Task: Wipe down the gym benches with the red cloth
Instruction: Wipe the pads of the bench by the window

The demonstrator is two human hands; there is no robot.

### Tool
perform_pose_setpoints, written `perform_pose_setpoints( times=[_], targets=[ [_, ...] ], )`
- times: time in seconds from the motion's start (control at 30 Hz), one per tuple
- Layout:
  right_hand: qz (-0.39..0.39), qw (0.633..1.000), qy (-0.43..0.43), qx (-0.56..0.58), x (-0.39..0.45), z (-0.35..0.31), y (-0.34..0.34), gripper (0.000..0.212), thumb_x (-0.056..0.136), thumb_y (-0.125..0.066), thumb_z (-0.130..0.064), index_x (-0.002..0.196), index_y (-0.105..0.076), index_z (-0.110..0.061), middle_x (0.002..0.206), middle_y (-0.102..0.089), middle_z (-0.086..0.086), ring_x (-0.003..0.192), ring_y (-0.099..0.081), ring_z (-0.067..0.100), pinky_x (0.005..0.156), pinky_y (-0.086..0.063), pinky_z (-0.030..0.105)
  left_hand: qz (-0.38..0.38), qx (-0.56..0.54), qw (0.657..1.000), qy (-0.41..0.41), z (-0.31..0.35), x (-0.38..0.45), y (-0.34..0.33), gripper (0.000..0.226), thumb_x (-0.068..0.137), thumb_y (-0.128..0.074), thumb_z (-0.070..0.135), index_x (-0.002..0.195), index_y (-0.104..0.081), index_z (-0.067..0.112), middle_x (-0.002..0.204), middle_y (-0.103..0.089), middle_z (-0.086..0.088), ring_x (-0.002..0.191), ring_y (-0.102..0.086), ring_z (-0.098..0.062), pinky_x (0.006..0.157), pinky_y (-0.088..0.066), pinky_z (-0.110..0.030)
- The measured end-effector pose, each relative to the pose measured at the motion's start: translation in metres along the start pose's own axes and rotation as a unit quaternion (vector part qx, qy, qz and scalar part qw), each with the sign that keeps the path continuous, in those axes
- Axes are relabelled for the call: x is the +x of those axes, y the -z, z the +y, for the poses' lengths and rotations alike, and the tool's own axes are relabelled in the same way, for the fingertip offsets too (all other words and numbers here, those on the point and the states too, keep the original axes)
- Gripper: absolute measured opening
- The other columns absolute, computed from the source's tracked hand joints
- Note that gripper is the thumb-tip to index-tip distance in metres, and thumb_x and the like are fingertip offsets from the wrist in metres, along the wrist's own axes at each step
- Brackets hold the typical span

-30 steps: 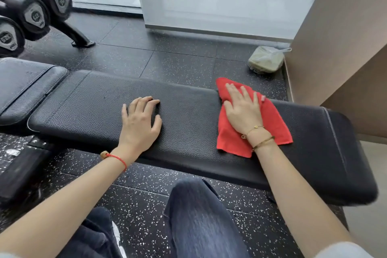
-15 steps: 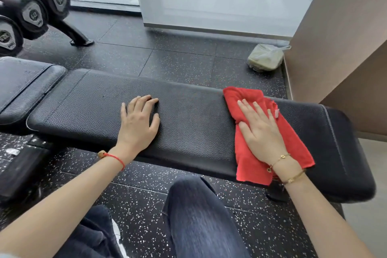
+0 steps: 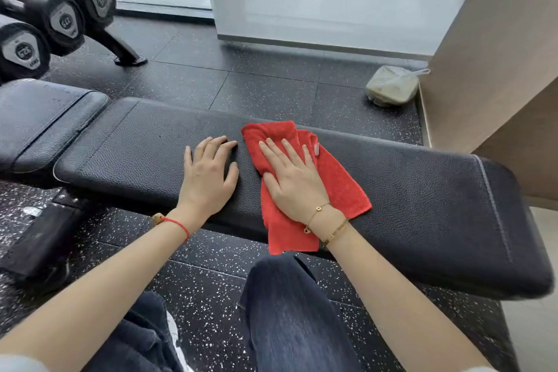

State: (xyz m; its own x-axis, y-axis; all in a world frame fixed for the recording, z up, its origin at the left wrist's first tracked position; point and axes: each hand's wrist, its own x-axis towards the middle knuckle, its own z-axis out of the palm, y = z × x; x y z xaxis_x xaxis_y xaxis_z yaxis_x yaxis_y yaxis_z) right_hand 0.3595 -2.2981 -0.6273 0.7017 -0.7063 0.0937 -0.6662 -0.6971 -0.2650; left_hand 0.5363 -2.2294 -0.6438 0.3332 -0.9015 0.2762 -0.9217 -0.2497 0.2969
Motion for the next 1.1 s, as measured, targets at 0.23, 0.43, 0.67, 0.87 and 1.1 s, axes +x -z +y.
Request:
perform_pose_setpoints(
  times=[0.23,0.43,0.67,0.87,1.1],
  targets=[
    [0.015,1.0,-0.004,0.011,-0.035,0.055,0.017,0.058,0.099,-0.038,-0.036,0.153,-0.018,-0.034,0.159,-0.019,-0.017,0.15,-0.011,0.011,0.121,0.01,0.039,-0.005,-0.006,1.0,0.002,-0.001,-0.001,0.001,0.044,0.096,-0.05,0.029,0.14,-0.049,0.021,0.149,-0.044,-0.001,0.143,-0.031,-0.024,0.121,-0.012,-0.054],
    [0.009,0.998,-0.056,0.003,0.013,0.066,0.019,0.058,0.1,-0.036,-0.034,0.154,-0.015,-0.031,0.161,-0.017,-0.013,0.15,-0.01,0.015,0.122,0.002,0.046,-0.003,-0.015,1.0,0.011,0.0,0.0,0.002,0.044,0.096,-0.051,0.029,0.139,-0.05,0.022,0.147,-0.045,0.0,0.143,-0.032,-0.022,0.121,-0.013,-0.054],
    [-0.013,1.0,0.021,0.009,0.042,0.015,0.0,0.061,0.099,-0.033,-0.036,0.155,-0.012,-0.03,0.162,-0.013,-0.011,0.151,-0.006,0.016,0.122,0.005,0.047,0.022,-0.025,0.999,0.03,0.005,-0.003,0.005,0.04,0.093,-0.053,0.021,0.133,-0.056,0.019,0.143,-0.051,0.002,0.14,-0.038,-0.02,0.12,-0.018,-0.05],
    [-0.01,1.0,0.026,0.006,0.047,0.005,-0.004,0.061,0.098,-0.034,-0.036,0.155,-0.012,-0.031,0.162,-0.012,-0.013,0.151,-0.006,0.014,0.122,0.004,0.046,0.073,-0.024,0.997,0.023,-0.004,-0.005,0.018,0.026,0.089,-0.054,0.016,0.112,-0.065,0.014,0.117,-0.066,0.0,0.117,-0.058,-0.022,0.106,-0.038,-0.041],
    [-0.022,1.0,0.013,0.018,0.091,-0.045,-0.018,0.059,0.1,-0.03,-0.037,0.155,-0.011,-0.029,0.163,-0.009,-0.011,0.151,-0.003,0.017,0.122,0.006,0.046,0.133,0.03,0.989,0.061,-0.113,0.0,0.059,0.029,0.088,-0.055,0.013,0.115,-0.065,0.014,0.116,-0.066,-0.003,0.114,-0.058,-0.024,0.104,-0.038,-0.044]
  ],
)
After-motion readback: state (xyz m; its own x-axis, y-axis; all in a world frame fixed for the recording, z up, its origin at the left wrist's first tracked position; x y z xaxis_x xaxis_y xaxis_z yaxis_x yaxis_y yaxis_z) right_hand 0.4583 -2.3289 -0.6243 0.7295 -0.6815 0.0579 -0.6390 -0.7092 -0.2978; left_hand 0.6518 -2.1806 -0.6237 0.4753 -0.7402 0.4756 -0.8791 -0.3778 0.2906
